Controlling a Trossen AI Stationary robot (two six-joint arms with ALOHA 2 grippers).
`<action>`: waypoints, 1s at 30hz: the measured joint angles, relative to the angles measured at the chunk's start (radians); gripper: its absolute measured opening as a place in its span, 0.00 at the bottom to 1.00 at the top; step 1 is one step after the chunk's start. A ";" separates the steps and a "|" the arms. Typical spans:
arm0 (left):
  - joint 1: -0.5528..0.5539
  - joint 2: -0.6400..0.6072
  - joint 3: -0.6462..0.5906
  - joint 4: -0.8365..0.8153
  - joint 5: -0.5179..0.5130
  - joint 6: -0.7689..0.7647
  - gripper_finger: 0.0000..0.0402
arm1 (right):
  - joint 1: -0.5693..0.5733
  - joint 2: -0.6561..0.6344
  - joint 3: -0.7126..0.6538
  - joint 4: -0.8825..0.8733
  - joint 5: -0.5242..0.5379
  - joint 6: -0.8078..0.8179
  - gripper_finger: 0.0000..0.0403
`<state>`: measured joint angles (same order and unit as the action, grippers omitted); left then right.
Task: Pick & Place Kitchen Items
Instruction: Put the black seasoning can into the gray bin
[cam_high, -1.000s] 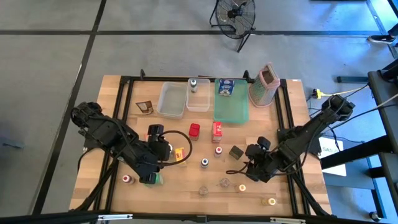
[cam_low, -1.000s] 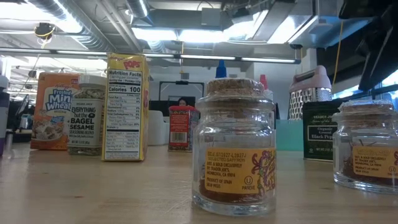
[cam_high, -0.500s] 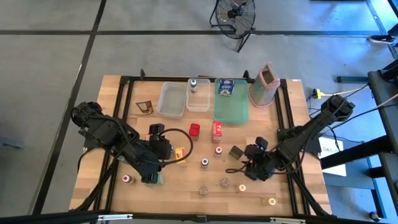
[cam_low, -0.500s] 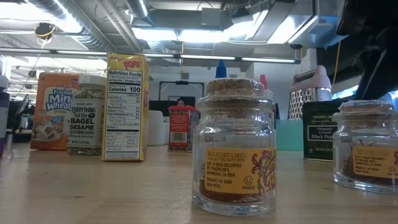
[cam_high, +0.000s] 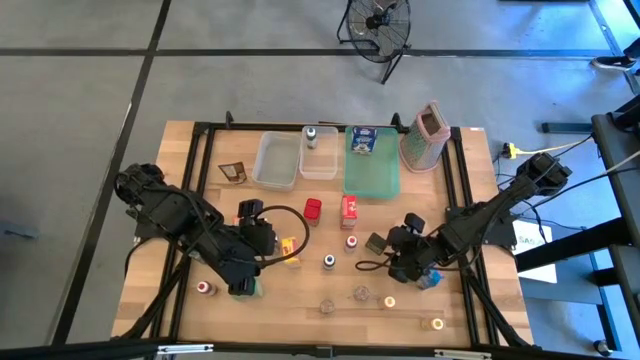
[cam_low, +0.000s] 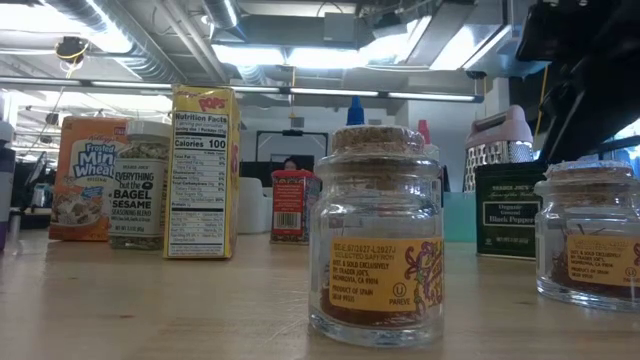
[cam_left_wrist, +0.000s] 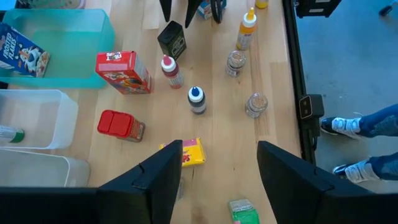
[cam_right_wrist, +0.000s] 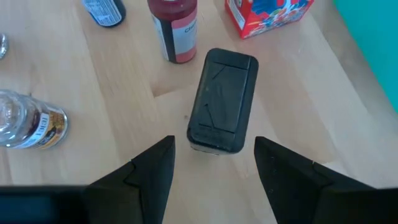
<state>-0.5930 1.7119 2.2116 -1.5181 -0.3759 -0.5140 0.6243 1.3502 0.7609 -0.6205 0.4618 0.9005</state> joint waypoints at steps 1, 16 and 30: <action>0.000 0.000 0.000 0.000 0.000 0.000 0.51 | -0.002 0.000 0.000 -0.001 -0.003 0.000 0.55; 0.000 0.000 0.000 0.000 0.000 0.027 0.51 | -0.024 0.123 0.000 0.078 -0.044 -0.039 0.55; 0.007 0.001 0.000 0.000 0.002 0.030 0.50 | -0.085 0.149 0.000 0.112 -0.017 -0.069 0.55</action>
<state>-0.5858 1.7126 2.2116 -1.5185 -0.3744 -0.4843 0.5392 1.4994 0.7605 -0.5088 0.4444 0.8312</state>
